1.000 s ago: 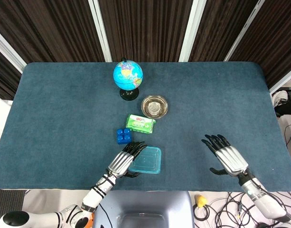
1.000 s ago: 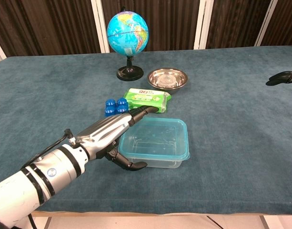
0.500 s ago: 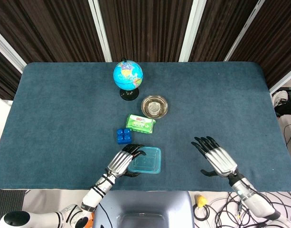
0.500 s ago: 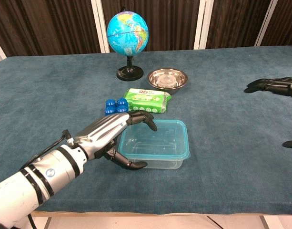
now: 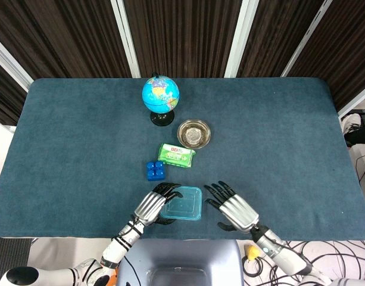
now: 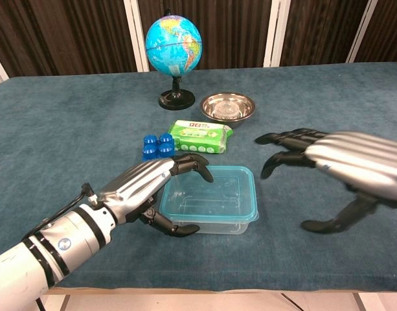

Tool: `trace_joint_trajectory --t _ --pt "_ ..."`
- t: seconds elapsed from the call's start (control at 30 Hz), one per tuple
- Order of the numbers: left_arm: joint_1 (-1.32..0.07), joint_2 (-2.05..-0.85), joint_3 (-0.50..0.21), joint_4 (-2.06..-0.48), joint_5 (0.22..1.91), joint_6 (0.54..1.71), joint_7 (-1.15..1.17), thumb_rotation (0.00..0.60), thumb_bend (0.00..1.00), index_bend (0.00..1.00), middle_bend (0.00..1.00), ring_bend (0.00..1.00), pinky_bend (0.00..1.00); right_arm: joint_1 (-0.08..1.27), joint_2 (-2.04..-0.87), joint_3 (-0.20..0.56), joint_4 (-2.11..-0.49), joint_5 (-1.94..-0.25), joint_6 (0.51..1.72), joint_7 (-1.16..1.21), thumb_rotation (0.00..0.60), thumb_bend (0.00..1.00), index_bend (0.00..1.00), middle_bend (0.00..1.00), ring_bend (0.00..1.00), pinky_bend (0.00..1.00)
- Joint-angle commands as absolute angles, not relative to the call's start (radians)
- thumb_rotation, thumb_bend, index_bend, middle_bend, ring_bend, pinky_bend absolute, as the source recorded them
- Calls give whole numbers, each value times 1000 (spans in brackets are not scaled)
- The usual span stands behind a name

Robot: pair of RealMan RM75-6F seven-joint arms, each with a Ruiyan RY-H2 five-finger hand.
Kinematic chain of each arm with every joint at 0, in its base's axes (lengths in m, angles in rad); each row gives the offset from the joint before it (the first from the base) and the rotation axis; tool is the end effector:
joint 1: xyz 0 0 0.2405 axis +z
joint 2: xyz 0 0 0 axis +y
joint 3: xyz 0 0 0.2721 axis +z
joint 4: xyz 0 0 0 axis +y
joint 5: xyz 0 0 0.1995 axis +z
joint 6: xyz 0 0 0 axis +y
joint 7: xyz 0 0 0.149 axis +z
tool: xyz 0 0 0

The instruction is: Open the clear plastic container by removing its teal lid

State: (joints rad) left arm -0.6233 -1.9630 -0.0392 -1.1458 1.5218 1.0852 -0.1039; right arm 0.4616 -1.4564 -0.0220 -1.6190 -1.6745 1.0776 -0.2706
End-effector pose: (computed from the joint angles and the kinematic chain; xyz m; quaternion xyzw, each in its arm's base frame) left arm -0.1359 0.2714 -0.1273 -0.7222 -0.4414 -0.4727 0.2453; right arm -0.1907 -0.2340 -0.0016 0.8130 -0.2963 0.3855 0.3204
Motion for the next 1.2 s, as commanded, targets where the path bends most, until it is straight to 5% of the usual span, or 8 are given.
trace_joint_trajectory --t 0.03,0.33,1.2 --pt "-622 -1959 -37 -1150 1524 1087 -106 600 239 511 492 360 446 473 -1555 -18 -1561 -1694 1091 -309 600 212 350 0 0 0" --pt "-619 -1940 -31 -1173 1528 1087 -103 600 239 531 491 360 438 482 -1628 -11 -1509 -1694 1113 -310 600 252 446 0 0 0" --pt "-613 -1928 -33 -1185 1523 1087 -91 600 247 542 499 356 445 500 -1666 -18 -1514 -1651 1099 -313 600 252 452 0 0 0"
